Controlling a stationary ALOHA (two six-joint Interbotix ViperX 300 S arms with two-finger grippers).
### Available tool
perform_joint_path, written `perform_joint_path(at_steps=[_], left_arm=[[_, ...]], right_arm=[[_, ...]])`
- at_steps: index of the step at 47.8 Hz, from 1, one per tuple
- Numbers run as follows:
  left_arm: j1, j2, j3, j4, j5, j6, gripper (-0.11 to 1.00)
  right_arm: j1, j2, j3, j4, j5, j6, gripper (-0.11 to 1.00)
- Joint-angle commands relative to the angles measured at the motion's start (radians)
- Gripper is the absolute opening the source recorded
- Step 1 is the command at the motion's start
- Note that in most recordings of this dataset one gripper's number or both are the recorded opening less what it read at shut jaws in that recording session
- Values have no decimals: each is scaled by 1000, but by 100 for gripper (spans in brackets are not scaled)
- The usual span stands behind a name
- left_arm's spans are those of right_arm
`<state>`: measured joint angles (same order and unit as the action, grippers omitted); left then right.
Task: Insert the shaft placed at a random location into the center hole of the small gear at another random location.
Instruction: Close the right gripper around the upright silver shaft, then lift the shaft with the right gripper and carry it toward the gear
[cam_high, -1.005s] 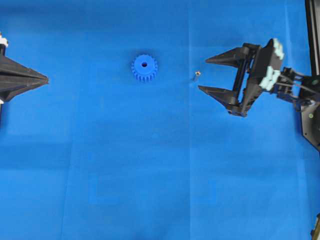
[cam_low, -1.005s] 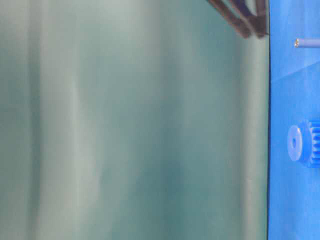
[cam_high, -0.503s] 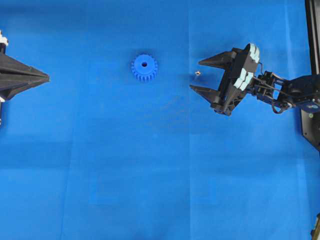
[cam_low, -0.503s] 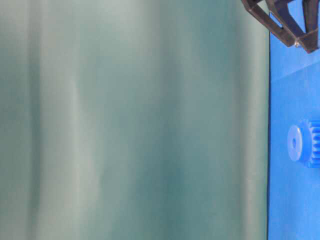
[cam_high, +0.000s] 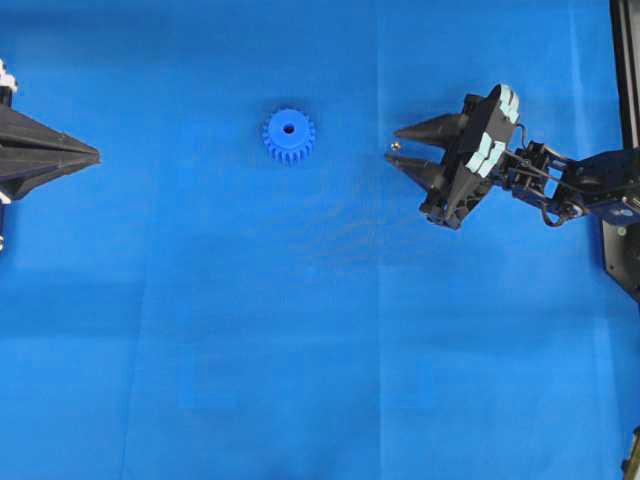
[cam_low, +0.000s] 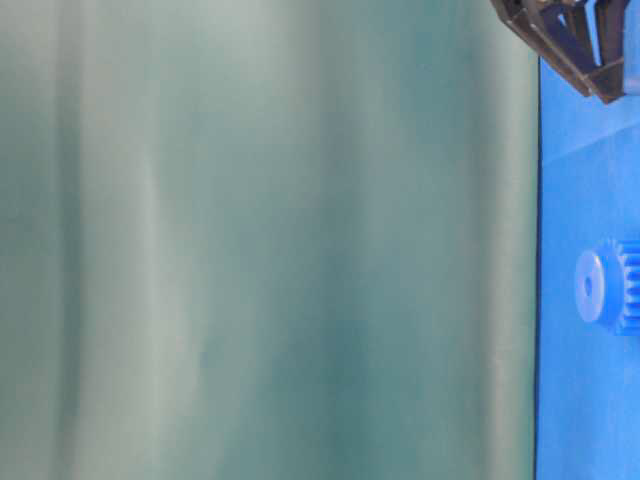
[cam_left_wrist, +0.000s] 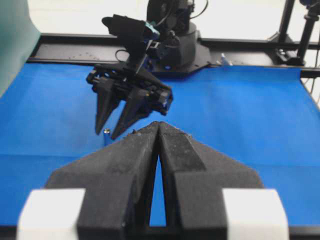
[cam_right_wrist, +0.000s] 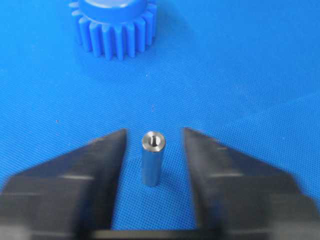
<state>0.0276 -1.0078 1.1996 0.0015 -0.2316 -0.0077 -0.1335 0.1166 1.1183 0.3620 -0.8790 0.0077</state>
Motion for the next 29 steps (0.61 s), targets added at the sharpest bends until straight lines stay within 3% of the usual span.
perform_joint_path(at_steps=[1,5,20,29], left_arm=[[2,3,-9,2,-5,-2,0],[2,2,-9,2,-5,0,0],[3,3,-9,2,-5,-2,0],[2,2,-9,2,2,-2,0]], right_arm=[[0,-9,-8,2,-3,0,15],[0,-9,-8,2,2,0,3],[0,-15,-12,2,5,2,3],[0,-106,-20,2,58,0,3]])
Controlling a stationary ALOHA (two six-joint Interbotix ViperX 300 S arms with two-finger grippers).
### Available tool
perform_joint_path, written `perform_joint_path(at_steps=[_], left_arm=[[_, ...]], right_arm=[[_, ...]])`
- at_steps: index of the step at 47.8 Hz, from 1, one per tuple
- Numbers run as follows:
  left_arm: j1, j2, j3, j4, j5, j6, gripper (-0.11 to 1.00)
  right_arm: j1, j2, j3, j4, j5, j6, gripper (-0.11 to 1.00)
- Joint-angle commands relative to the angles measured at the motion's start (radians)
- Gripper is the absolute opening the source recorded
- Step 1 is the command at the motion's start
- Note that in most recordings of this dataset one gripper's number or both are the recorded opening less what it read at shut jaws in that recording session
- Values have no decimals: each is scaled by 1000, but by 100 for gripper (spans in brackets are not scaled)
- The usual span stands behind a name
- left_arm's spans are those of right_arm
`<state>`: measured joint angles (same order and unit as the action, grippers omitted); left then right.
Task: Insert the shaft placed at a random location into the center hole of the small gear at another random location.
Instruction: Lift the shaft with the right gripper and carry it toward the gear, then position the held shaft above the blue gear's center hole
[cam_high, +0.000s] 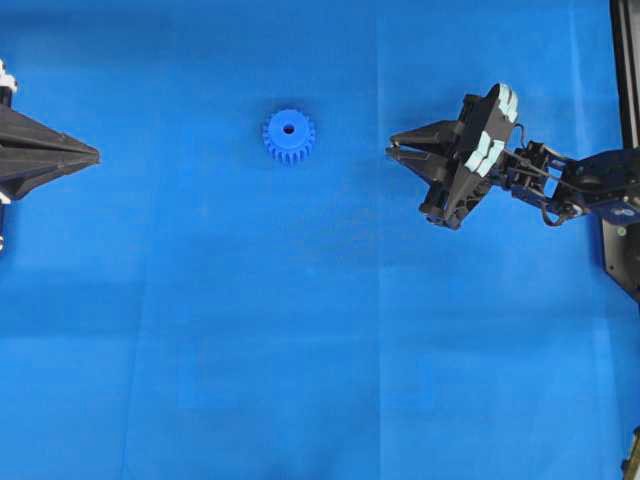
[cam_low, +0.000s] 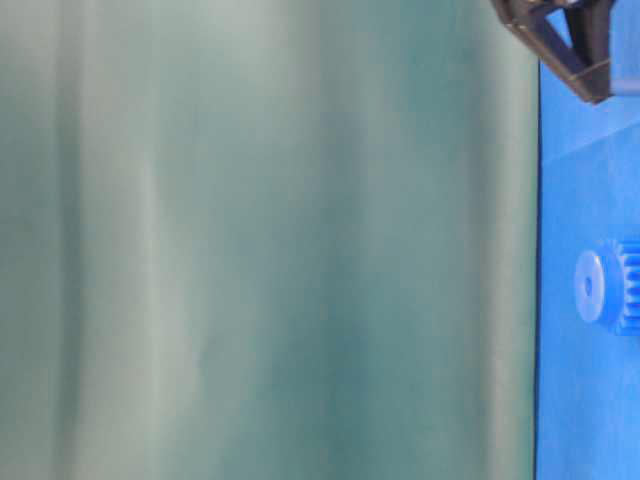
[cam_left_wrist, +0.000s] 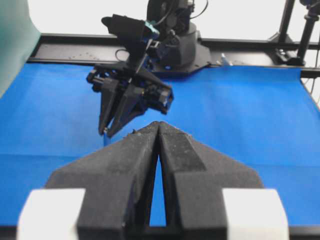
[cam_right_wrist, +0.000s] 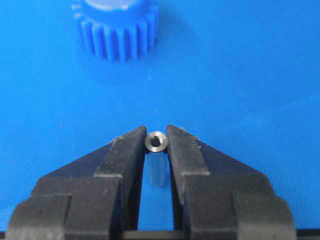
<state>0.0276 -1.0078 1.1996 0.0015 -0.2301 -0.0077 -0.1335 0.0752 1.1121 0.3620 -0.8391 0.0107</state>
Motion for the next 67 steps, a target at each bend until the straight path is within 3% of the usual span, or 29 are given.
perform_joint_path(at_steps=[1,14,25,47,67], left_arm=[[2,3,-9,2,0,-2,0],[3,-3,-11,3,8,-9,0],[2,-3,-9,2,11,-9,0],[2,-5,-9,3,17,-9,0],[2,-6,-9,2,17,-9,0]], right_arm=[[0,-78,-15,2,31,-5,3],[-2,-270,-38,2,210,-28,3],[-2,-333,-71,0,296,-64,3],[-2,-287,-118,0,314,-83,3],[0,-84,-371,-14,383,-146,3]])
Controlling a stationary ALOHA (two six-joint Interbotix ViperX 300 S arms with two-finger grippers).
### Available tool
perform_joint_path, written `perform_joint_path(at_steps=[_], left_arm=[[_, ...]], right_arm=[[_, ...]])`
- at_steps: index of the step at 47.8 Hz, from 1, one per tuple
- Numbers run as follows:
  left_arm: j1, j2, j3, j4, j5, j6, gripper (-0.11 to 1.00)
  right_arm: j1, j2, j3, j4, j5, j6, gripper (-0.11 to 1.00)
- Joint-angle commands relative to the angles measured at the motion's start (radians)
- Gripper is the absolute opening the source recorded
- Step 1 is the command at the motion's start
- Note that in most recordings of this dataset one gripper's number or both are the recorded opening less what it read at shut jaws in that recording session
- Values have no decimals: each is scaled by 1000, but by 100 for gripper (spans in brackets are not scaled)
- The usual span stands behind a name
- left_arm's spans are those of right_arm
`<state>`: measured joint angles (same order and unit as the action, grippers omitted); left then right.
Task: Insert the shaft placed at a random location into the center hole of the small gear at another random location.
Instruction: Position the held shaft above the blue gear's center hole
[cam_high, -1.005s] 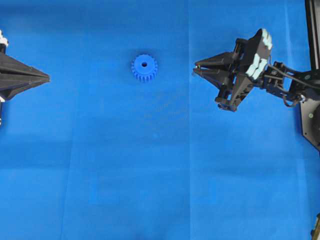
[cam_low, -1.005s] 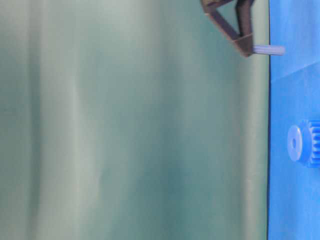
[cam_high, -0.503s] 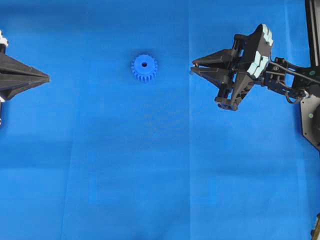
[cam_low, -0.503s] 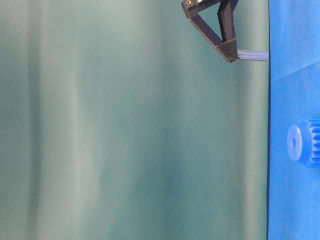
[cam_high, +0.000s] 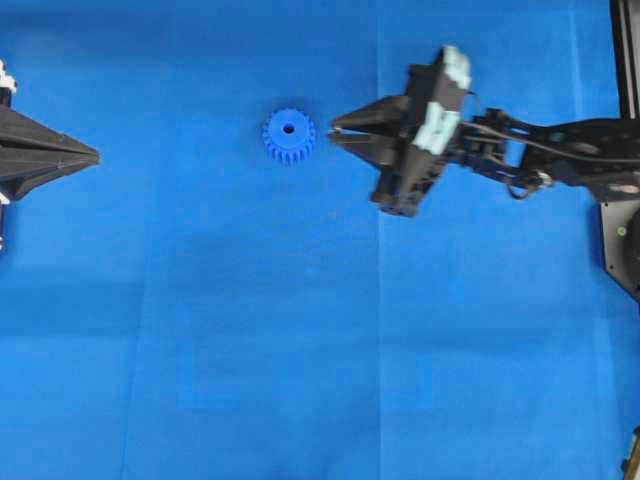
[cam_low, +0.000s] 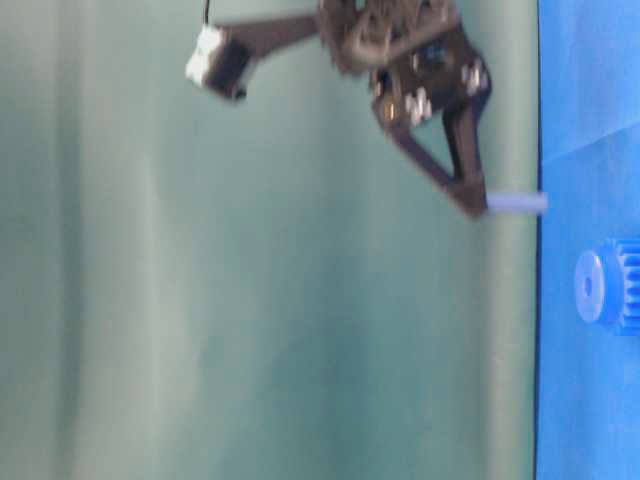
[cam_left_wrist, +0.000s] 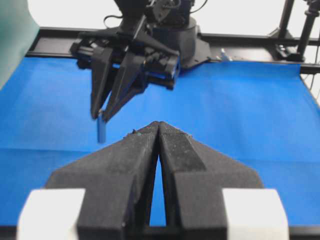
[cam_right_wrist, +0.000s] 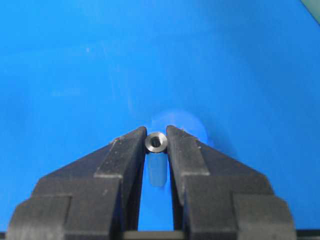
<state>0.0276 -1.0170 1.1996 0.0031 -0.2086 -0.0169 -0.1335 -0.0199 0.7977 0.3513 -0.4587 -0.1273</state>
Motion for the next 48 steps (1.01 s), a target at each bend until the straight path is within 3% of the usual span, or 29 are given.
perform_joint_path(at_steps=[1,18,48], left_arm=[[2,3,-9,0,-5,0,0],[2,3,-9,0,0,0,0],[3,3,-9,0,2,0,0]], right_arm=[[-2,18,-69,-3,5,-12,3],[-37,109,-183,-3,31,-60,3],[-52,195,-189,3,3,-57,3]])
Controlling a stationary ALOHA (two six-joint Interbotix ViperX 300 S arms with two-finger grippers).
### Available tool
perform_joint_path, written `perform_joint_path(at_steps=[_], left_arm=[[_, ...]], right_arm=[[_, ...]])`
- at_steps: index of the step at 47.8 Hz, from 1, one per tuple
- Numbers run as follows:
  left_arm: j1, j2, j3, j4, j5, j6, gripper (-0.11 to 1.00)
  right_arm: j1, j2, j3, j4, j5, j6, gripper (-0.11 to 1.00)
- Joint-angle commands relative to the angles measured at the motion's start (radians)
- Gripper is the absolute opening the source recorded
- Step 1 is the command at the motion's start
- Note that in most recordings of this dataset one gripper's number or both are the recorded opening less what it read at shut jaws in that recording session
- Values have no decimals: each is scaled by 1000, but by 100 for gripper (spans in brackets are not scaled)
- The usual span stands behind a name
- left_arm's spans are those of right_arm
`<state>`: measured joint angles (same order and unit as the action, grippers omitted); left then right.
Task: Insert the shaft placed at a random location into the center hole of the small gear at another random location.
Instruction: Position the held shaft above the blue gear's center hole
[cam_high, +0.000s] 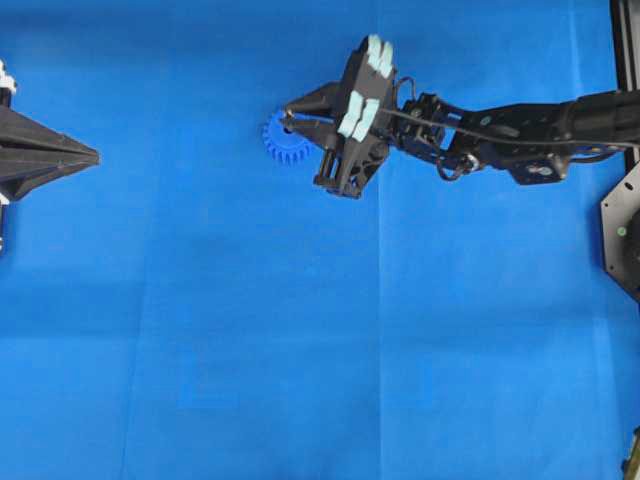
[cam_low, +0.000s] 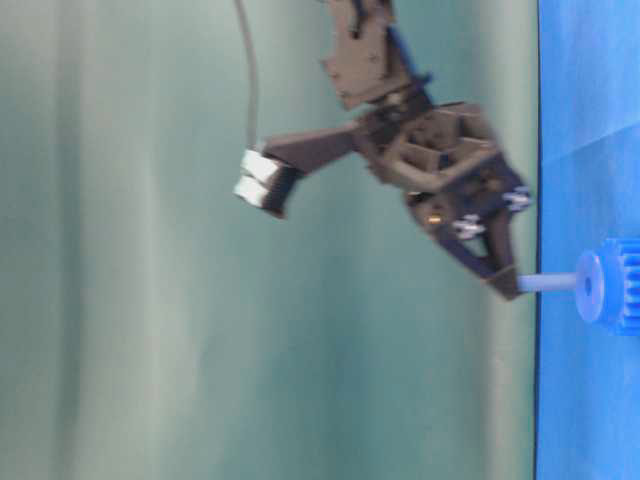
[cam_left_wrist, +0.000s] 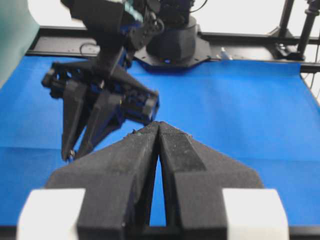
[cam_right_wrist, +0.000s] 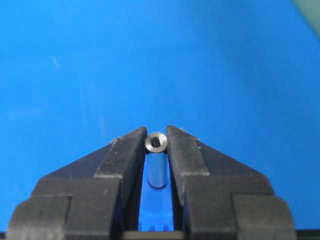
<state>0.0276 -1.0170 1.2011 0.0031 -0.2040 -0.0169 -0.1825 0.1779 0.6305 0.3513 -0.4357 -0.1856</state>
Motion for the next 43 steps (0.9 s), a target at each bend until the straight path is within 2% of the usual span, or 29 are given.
perform_joint_path(at_steps=[1,26,43], left_arm=[[2,3,-11,0,-2,0,0],[2,3,-11,2,6,0,0],[2,3,-11,0,8,0,0]], right_arm=[[-3,2,-21,3,-25,2,3],[-3,29,-21,18,-49,8,3],[-3,-81,-14,6,-43,-8,3]])
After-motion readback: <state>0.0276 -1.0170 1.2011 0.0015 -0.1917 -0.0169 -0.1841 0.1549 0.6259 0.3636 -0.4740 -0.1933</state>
